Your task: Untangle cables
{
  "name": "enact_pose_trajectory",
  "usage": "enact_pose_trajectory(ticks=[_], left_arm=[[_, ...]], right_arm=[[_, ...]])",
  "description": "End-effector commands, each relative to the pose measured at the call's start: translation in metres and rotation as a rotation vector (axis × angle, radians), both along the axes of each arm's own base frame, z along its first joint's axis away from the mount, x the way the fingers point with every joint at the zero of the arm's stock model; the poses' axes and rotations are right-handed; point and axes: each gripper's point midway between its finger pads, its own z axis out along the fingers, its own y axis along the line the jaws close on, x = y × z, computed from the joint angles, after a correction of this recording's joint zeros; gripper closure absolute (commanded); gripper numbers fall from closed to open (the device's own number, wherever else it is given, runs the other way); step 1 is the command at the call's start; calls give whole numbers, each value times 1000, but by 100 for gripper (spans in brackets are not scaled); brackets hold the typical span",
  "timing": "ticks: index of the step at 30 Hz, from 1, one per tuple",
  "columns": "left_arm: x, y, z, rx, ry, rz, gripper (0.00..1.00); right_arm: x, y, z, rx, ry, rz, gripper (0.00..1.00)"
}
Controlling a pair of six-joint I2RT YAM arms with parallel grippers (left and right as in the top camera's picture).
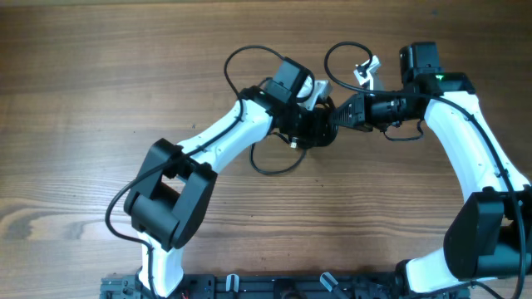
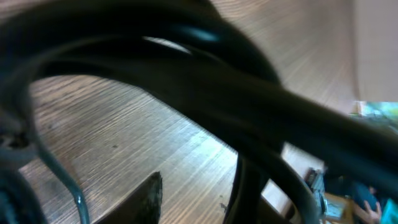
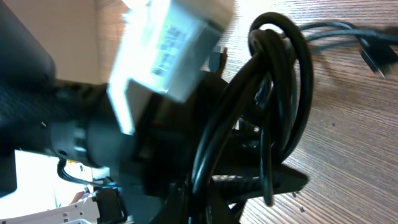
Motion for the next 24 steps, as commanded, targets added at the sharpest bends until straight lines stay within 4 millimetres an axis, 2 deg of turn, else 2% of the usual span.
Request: enact_pose_trajectory(ticks=[1,3,6,9,11,15,18,22,24], left_arm=[[31,25,-24,159,-26,207,81],[37,32,-23,162,-29,227,96],[49,51,-8,155,-34,274,96],[59,73,30,104,-60,320,96],[59,81,69,3,-64,317,96],[49,91,129,-200,-56,256,96],[44,109,166,-344,-52,203,96],[53,140,182,-429,-34,226,96],[56,150,185,-451,-30,235,96]], right_arm=[[3,5,21,37,-53,10,96],[8,-6,8,-51,2,-70,96],[16,-32,-13,-215,65,-207,96],[28,-63,-24,-341,69,-324,96],[38,-92,-28,-409,56,-415,96],[52,-138,-26,-418,34,-541,96],[54,-186,-23,-395,43,-662,96],[51,-217,-15,-306,35,-720,96],[51,-219,-9,-253,5,-699,96]])
